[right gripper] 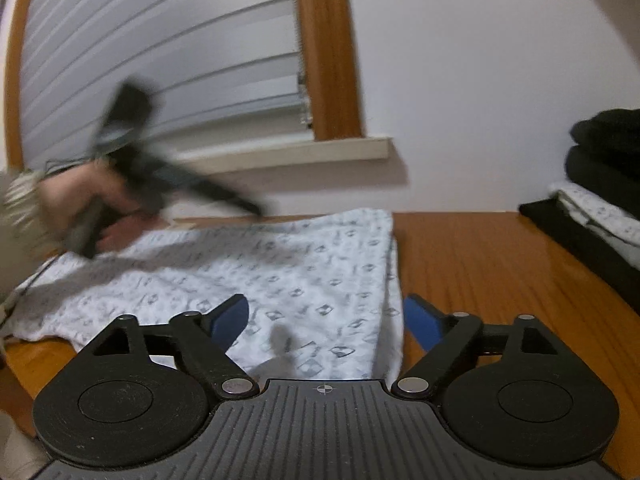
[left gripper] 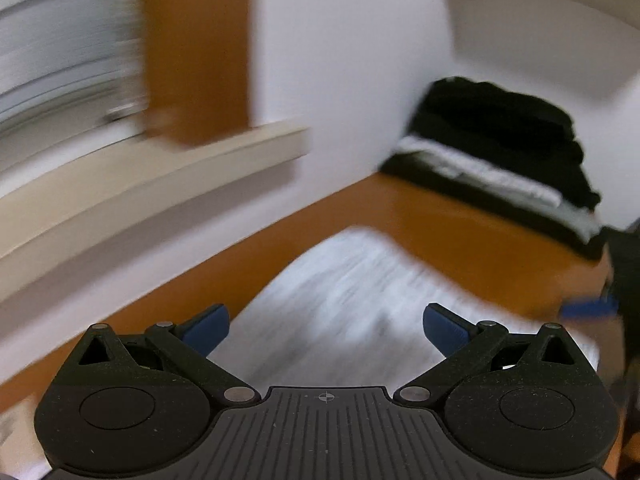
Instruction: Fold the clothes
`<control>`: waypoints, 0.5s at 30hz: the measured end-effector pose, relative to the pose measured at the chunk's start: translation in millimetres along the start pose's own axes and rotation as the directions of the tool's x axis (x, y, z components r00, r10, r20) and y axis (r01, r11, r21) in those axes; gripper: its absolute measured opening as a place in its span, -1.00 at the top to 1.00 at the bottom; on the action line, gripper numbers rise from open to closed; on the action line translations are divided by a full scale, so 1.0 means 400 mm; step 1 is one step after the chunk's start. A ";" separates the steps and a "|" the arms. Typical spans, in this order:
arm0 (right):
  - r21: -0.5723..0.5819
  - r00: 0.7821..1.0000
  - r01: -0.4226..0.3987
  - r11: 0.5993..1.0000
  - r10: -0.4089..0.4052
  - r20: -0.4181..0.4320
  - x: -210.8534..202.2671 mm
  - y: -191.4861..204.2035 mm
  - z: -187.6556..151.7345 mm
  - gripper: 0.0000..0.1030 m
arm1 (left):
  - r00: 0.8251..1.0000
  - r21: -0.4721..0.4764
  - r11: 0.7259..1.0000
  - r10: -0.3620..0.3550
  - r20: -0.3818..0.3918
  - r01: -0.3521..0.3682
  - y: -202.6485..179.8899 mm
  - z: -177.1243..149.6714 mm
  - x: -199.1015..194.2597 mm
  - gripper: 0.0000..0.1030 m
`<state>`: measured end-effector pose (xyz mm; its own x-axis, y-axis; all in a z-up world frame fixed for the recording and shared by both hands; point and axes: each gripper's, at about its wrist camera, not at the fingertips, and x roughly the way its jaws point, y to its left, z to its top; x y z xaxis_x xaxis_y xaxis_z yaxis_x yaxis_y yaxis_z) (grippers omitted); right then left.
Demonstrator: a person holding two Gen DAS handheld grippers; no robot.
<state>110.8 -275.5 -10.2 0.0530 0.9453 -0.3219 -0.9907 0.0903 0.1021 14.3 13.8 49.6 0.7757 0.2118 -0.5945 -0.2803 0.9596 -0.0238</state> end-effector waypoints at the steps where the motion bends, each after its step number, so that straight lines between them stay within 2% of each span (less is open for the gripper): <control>1: -0.010 1.000 0.016 1.000 -0.016 -0.003 0.003 0.001 -0.004 -0.66 | 1.000 0.016 1.000 -0.007 -0.005 0.007 -0.015 0.023 0.037 -1.00; 3: -0.012 1.000 0.029 0.999 -0.029 -0.009 0.008 -0.001 -0.011 -0.66 | 1.000 0.064 0.998 0.009 -0.029 -0.007 -0.069 0.058 0.112 -1.00; 7: 0.016 1.000 0.006 1.000 -0.007 0.015 -0.001 -0.012 -0.014 -0.66 | 0.995 0.115 0.992 0.066 -0.070 -0.058 -0.105 0.081 0.208 -0.99; 8: 0.013 1.000 -0.002 1.000 0.002 0.016 0.000 -0.011 -0.012 -0.66 | 0.996 0.106 0.993 0.064 -0.070 -0.056 -0.102 0.080 0.218 -0.98; 11: 0.000 1.000 -0.008 1.000 0.008 0.020 -0.001 -0.004 -0.010 -0.66 | 0.998 0.077 0.997 0.025 -0.059 -0.020 -0.083 0.074 0.229 -0.78; 12: -0.004 1.000 -0.009 1.000 0.009 0.023 -0.002 -0.002 -0.010 -0.66 | 0.999 0.066 0.998 0.009 -0.049 -0.006 -0.077 0.072 0.229 -0.37; 13: -0.006 1.000 -0.010 1.000 0.010 0.025 -0.004 -0.002 -0.011 -0.66 | 0.999 0.048 0.999 -0.021 -0.046 0.023 -0.071 0.068 0.226 0.13; 14: -0.006 1.000 -0.011 1.000 0.012 0.028 -0.006 -0.002 -0.012 -0.66 | 0.997 0.024 0.998 -0.055 -0.050 0.056 -0.063 0.063 0.222 0.35; 15: -0.003 0.999 -0.015 1.000 0.015 0.031 -0.007 -0.003 -0.012 -0.66 | 0.997 0.024 0.997 -0.069 -0.042 0.070 -0.062 0.060 0.208 0.75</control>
<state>111.2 -279.9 -14.0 0.0416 0.9557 -0.2914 -0.9917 0.0749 0.1041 99.6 12.1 20.0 0.7689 0.1374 -0.6244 -0.2116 0.9763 -0.0457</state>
